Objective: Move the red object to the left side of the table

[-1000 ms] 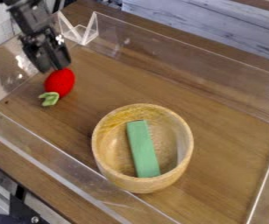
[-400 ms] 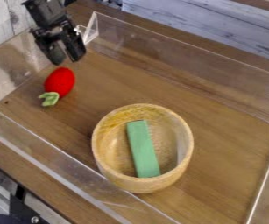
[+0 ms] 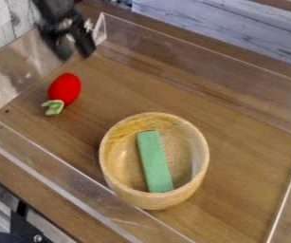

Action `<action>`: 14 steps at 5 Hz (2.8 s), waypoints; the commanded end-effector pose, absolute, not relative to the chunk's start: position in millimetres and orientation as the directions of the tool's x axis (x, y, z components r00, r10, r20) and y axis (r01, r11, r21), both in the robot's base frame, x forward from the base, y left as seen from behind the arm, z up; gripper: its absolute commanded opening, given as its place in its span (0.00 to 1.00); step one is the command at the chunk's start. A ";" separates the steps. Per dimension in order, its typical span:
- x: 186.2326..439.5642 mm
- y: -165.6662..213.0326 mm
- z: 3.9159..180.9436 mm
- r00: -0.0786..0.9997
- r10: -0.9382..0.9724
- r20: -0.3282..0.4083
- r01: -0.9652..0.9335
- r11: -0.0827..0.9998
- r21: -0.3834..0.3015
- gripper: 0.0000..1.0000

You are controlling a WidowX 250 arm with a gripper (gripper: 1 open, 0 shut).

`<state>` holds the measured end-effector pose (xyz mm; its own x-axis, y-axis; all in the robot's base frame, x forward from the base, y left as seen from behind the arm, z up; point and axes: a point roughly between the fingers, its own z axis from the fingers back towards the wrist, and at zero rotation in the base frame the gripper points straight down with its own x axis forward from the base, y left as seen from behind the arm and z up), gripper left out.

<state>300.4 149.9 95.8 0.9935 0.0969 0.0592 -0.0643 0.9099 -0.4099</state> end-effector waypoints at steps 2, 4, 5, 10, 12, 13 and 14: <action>309.5 121.9 121.4 0.982 0.104 0.156 -0.051 0.948 -0.313 1.00; 304.2 133.4 105.1 0.983 0.073 0.167 -0.031 0.969 -0.244 1.00; 301.3 152.8 96.4 0.982 0.085 0.170 -0.044 0.971 -0.235 1.00; 309.5 135.8 113.8 0.982 0.009 0.191 0.034 0.974 -0.222 1.00; 307.1 127.2 128.0 0.980 -0.081 0.184 0.124 0.964 -0.235 1.00; 306.6 129.1 124.3 0.978 -0.111 0.176 0.151 0.960 -0.237 0.00; 308.2 121.8 120.8 0.986 -0.015 0.165 0.055 0.970 -0.238 0.00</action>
<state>306.0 120.6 103.4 0.9932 -0.0065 0.1162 0.0381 0.9616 -0.2717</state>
